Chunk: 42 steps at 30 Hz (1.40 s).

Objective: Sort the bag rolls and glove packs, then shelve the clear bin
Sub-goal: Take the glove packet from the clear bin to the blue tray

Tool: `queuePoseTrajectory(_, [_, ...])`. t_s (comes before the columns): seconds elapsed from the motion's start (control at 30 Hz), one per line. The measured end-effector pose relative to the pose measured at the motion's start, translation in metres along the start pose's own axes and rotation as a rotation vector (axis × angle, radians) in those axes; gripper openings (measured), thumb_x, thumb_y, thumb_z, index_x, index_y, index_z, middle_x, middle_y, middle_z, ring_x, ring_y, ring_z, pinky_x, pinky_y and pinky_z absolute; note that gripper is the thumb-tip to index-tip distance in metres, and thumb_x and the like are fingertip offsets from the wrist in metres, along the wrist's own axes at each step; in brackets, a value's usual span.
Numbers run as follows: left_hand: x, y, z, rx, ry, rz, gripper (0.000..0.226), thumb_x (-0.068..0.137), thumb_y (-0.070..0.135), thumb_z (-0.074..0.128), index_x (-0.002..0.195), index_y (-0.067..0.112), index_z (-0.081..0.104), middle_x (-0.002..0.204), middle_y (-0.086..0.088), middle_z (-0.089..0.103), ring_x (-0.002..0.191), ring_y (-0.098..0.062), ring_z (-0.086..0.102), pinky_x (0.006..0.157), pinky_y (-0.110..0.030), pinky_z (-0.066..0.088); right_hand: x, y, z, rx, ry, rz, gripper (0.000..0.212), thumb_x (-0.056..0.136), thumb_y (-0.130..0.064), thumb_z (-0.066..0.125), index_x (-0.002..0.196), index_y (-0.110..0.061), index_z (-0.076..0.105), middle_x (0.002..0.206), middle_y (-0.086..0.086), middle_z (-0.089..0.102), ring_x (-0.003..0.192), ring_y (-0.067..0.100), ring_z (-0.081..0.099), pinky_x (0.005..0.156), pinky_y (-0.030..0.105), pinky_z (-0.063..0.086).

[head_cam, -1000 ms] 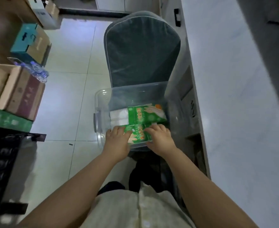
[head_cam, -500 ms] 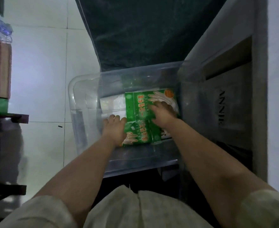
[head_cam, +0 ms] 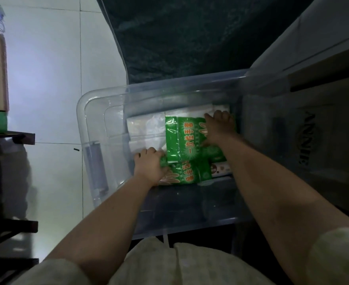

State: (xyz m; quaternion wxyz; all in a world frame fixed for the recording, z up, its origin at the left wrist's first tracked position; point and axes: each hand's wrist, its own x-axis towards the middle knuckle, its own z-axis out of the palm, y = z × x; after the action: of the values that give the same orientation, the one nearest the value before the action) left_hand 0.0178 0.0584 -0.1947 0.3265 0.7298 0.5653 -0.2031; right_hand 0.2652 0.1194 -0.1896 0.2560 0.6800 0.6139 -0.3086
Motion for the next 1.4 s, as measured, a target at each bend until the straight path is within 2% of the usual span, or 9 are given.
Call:
queuePoseTrajectory(0.1, [-0.005, -0.003, 0.001, -0.05, -0.015, 0.057, 0.053, 0.074, 0.051, 0.068, 0.122, 0.034, 0.055, 0.116, 0.001, 0.061, 0.112, -0.025, 0.052, 0.094, -0.042, 0.034, -0.004, 0.005, 0.007, 0.017, -0.025, -0.009, 0.108, 0.052, -0.048, 0.088, 0.138, -0.018, 0.03, 0.153, 0.015, 0.018, 0.14, 0.036, 0.01, 0.112, 0.052, 0.013])
queuePoseTrajectory(0.23, [-0.02, -0.003, -0.002, -0.121, 0.019, 0.065, 0.035, 0.078, 0.039, 0.072, 0.108, 0.024, 0.062, 0.107, 0.0, 0.068, 0.104, -0.026, 0.058, 0.09, -0.038, 0.038, -0.024, 0.005, 0.01, 0.046, 0.097, -0.082, 0.074, 0.058, -0.041, 0.085, 0.114, -0.015, 0.045, 0.123, 0.012, 0.054, 0.118, 0.032, 0.041, 0.1, 0.045, 0.029])
queuePoseTrajectory(0.4, [-0.054, 0.003, -0.032, -0.207, 0.157, 0.028, 0.021, 0.08, 0.025, 0.074, 0.097, 0.017, 0.065, 0.096, -0.005, 0.069, 0.095, -0.029, 0.058, 0.077, -0.035, 0.039, -0.082, 0.008, -0.007, 0.215, 0.25, -0.095, 0.023, 0.083, -0.009, 0.063, 0.104, -0.009, 0.054, 0.108, 0.019, 0.059, 0.105, 0.036, 0.049, 0.084, 0.038, 0.038])
queuePoseTrajectory(0.53, [-0.087, 0.015, -0.086, -0.271, 0.282, -0.027, 0.017, 0.076, 0.024, 0.076, 0.086, 0.019, 0.064, 0.084, -0.006, 0.067, 0.083, -0.028, 0.058, 0.065, -0.033, 0.038, -0.14, -0.002, -0.046, 0.297, 0.316, -0.111, 0.04, 0.072, 0.017, 0.05, 0.104, -0.008, 0.052, 0.112, 0.019, 0.056, 0.107, 0.035, 0.043, 0.084, 0.037, 0.038])
queuePoseTrajectory(0.7, [-0.125, 0.036, -0.168, -0.338, 0.457, -0.059, 0.015, 0.075, 0.015, 0.071, 0.089, 0.017, 0.066, 0.091, -0.01, 0.069, 0.084, -0.032, 0.062, 0.064, -0.033, 0.044, -0.218, -0.014, -0.102, 0.083, 0.63, -0.226, 0.033, 0.071, 0.002, 0.062, 0.1, -0.013, 0.063, 0.096, 0.008, 0.063, 0.096, 0.033, 0.052, 0.101, 0.044, 0.031])
queuePoseTrajectory(0.8, [-0.143, 0.048, -0.213, -0.369, 0.493, -0.017, 0.011, 0.08, 0.016, 0.068, 0.091, 0.017, 0.066, 0.091, -0.008, 0.069, 0.083, -0.029, 0.062, 0.064, -0.031, 0.044, -0.26, -0.025, -0.131, -0.009, 0.762, -0.277, 0.025, 0.067, 0.0, 0.067, 0.089, -0.013, 0.066, 0.084, 0.008, 0.063, 0.085, 0.032, 0.056, 0.092, 0.044, 0.039])
queuePoseTrajectory(1.07, [-0.19, 0.088, -0.305, -0.442, 0.406, 0.356, 0.018, 0.074, 0.027, 0.077, 0.073, 0.037, 0.062, 0.082, 0.015, 0.065, 0.085, -0.011, 0.063, 0.077, -0.032, 0.052, -0.341, -0.056, -0.16, -0.098, 0.935, -0.223, 0.025, 0.061, -0.006, 0.072, 0.082, -0.018, 0.066, 0.076, 0.001, 0.06, 0.075, 0.027, 0.055, 0.074, 0.038, 0.043])
queuePoseTrajectory(1.27, [-0.241, 0.114, -0.318, -0.331, 0.204, 0.734, 0.026, 0.08, 0.027, 0.066, 0.088, 0.052, 0.063, 0.09, 0.017, 0.067, 0.083, -0.004, 0.063, 0.077, -0.033, 0.055, -0.385, -0.088, -0.144, -0.101, 1.203, -0.103, 0.012, 0.073, -0.009, 0.069, 0.083, -0.015, 0.065, 0.077, 0.003, 0.062, 0.072, 0.026, 0.056, 0.066, 0.036, 0.042])
queuePoseTrajectory(1.4, [-0.274, 0.125, -0.313, -0.155, 0.128, 0.894, 0.024, 0.083, 0.027, 0.056, 0.099, 0.045, 0.059, 0.092, 0.016, 0.061, 0.081, -0.007, 0.06, 0.069, -0.031, 0.053, -0.421, -0.109, -0.119, -0.032, 1.342, 0.086, 0.007, 0.077, -0.012, 0.071, 0.081, -0.011, 0.065, 0.078, 0.005, 0.064, 0.07, 0.027, 0.055, 0.064, 0.038, 0.044])
